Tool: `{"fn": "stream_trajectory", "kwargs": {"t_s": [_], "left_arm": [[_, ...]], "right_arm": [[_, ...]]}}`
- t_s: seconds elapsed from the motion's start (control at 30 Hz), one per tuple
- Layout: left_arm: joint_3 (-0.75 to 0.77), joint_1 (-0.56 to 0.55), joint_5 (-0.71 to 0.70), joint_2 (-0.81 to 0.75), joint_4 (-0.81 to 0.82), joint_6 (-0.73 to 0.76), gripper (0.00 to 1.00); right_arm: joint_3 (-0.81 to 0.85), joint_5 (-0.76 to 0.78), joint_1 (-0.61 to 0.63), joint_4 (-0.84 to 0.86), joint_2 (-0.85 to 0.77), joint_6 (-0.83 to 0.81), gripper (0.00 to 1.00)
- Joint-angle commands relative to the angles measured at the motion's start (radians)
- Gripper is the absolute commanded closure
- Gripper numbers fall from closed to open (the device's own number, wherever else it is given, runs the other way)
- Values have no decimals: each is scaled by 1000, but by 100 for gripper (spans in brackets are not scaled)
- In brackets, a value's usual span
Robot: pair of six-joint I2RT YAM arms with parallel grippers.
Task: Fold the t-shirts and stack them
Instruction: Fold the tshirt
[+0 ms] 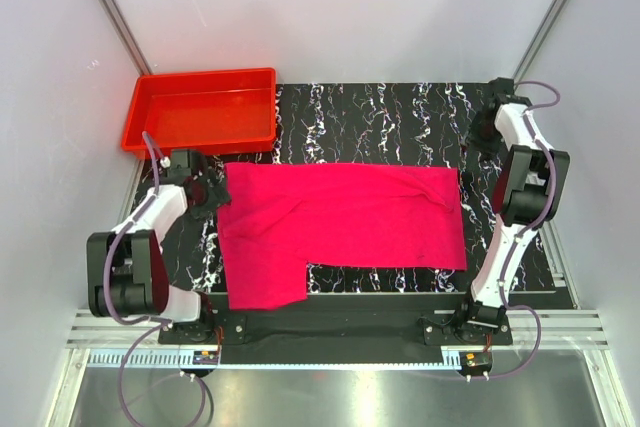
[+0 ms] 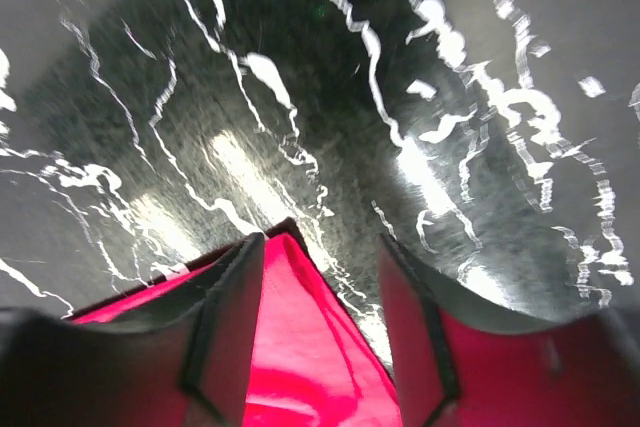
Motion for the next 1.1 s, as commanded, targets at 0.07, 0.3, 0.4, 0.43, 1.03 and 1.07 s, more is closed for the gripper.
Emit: {"fn": "stream_trajectory", "kwargs": {"t_s": [0.07,0.3,0.4,0.43,1.03,1.07], "left_arm": [[38,4,-68,-156,-118,21,12],[15,4,65,-297,-95,36,29],[19,2,187,-259,17,35,37],[25,1,236,-241,45,33,40],[87,-44,186,117,168,-25,64],[87,-44,176,123,160,-22,64]], "right_arm": [[-16,12,-6,-64,-101,-2,41],[-205,-271,-6,45,-205,24,59],[-219,-289,-3,57,-165,46,66],[-225,-284,-3,62,-159,55,65],[-165,-223,11,116,-33,106,78],[-157,-206,11,109,-33,103,81]]}}
